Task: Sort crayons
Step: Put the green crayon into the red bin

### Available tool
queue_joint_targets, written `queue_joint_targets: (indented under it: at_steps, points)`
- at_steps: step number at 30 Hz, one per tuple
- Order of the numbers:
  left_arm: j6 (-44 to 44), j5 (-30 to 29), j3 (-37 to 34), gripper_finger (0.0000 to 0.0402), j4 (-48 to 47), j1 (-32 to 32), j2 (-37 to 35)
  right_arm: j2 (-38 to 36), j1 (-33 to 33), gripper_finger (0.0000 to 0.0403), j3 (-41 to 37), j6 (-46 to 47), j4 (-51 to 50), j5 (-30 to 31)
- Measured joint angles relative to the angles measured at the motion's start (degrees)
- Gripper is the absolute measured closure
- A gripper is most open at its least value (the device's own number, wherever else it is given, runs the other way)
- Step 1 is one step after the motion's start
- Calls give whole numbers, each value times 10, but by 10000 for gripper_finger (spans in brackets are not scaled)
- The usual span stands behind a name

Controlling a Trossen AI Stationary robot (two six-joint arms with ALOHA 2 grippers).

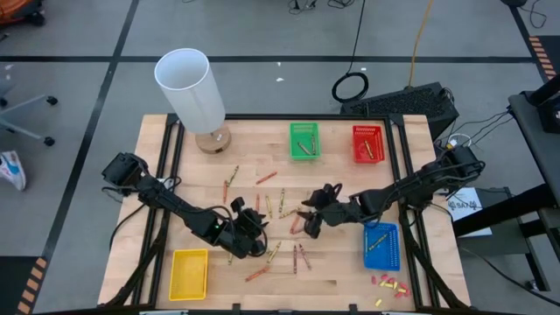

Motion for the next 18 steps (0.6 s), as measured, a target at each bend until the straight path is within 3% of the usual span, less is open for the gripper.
queue_joint_targets:
  at_steps: [4, 7, 12, 18]
  points:
    - [26, 0, 0, 299, -1, 0, 0, 9, 3, 182, 0, 66, -1, 81]
    - [54, -18, 0, 299, 1, 0, 0, 25, 3, 170, 0, 95, -6, 109]
    - [83, -67, 0, 299, 2, 6, 0, 61, 2, 168, 0, 152, -6, 111]
    - [94, -72, 0, 299, 2, 28, 0, 94, 2, 169, 0, 187, -15, 111]
